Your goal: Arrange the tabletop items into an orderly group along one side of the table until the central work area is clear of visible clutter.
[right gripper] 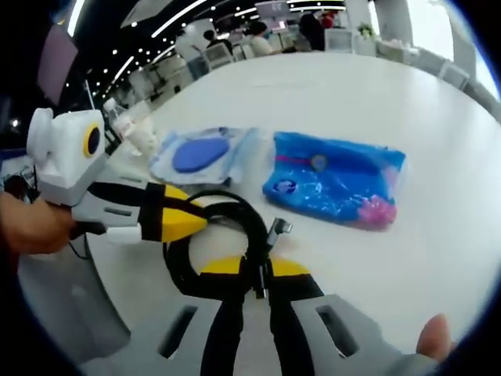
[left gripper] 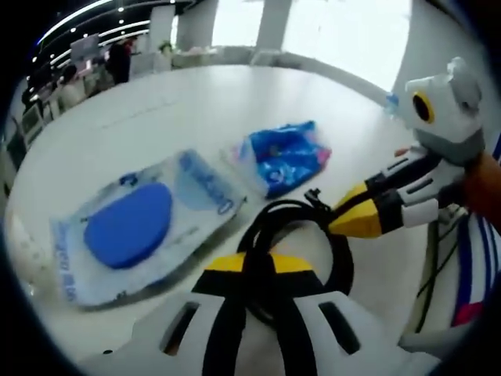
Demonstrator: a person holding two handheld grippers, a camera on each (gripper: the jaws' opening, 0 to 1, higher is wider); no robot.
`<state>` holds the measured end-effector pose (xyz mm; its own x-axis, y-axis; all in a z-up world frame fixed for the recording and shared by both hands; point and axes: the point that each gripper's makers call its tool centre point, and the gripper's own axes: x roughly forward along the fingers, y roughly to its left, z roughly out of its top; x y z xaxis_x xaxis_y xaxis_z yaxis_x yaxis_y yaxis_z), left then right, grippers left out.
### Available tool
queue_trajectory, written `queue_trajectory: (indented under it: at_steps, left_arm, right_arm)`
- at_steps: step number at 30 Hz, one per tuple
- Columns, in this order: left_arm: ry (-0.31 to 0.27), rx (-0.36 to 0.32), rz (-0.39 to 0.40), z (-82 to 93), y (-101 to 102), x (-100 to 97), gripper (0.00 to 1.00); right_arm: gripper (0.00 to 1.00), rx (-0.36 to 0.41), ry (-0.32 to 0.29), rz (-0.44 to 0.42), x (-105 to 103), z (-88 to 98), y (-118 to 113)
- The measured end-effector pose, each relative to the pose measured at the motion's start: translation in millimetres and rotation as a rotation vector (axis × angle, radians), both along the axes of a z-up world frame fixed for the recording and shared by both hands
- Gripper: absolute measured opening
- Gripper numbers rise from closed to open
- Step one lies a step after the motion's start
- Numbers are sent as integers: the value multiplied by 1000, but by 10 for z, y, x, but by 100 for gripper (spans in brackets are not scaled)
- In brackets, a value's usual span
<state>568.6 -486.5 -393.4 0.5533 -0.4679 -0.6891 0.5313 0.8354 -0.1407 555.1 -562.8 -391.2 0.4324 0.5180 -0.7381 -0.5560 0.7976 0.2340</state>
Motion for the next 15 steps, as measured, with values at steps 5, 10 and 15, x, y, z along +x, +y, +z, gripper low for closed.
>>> queue_trajectory:
  at_steps: [5,10,15]
  left_arm:
    - [-19,17,-15,10,2,-2,12]
    - [-26,2,-7,33,11,-12,16]
    - [-32,-7,4,56,45,-5,23]
  right_arm:
    - [11,-11,-3,10,3,-6,1]
    - [12,-10,-8,16,4,-1,12]
    - [12,-14,-12,16,7,8,13]
